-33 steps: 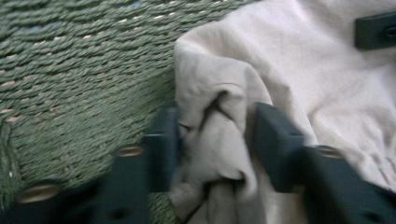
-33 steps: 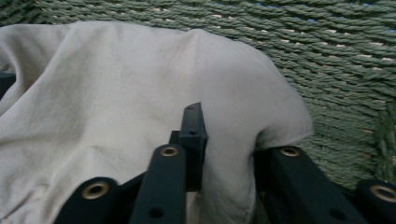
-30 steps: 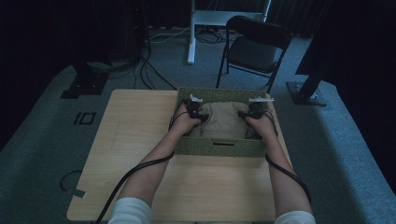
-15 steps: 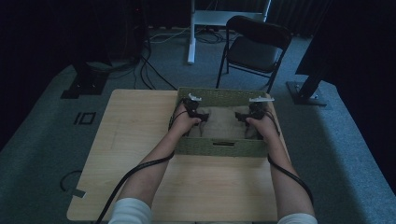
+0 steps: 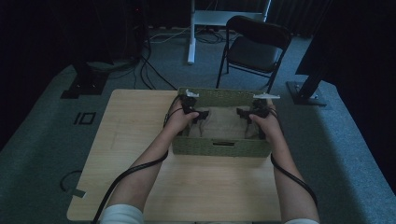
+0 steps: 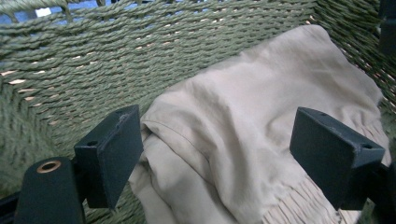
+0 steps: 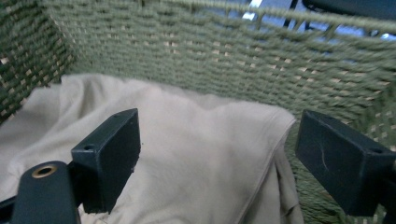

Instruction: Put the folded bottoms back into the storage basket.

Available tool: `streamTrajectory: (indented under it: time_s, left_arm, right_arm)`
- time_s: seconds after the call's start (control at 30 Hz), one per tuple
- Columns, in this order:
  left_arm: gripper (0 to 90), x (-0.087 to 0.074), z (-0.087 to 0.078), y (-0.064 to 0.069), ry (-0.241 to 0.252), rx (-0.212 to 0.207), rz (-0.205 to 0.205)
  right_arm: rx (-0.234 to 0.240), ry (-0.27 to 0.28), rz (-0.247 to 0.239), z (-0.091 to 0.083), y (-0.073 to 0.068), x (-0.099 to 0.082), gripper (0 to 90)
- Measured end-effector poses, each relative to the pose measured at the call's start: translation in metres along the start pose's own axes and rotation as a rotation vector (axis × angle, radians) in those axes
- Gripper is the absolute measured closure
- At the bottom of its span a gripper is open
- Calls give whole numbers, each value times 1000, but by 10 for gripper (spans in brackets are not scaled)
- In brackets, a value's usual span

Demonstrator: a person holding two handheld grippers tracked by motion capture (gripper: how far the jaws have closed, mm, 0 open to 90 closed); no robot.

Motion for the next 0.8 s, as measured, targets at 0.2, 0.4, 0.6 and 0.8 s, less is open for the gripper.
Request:
streamTrajectory:
  time_s: [0.2,0.4,0.6,0.8]
  left_arm:
    - [179,3,-14,0,32,17,22]
    - [179,7,-26,7,53,-1,17]
    - [179,9,-41,17,60,-26,29]
    - [179,3,-55,25,66,-35,48]
  right_arm:
    - [0,15,-25,-16,-4,3,137]
    - [-4,39,-33,-29,-6,5,136]
    - [4,54,-46,-42,-9,5,133]
    - [-3,80,-53,-56,-5,3,129]
Point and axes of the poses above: each handheld gripper's, and its own axes: z roughly forward along the jaws, x roughly out of its top, y roughly to its right, the point moved 3 cm from there along z, roughly forward along the jaws, and after that the axes turned 5 degrees about -x, right-handed, at the moved point
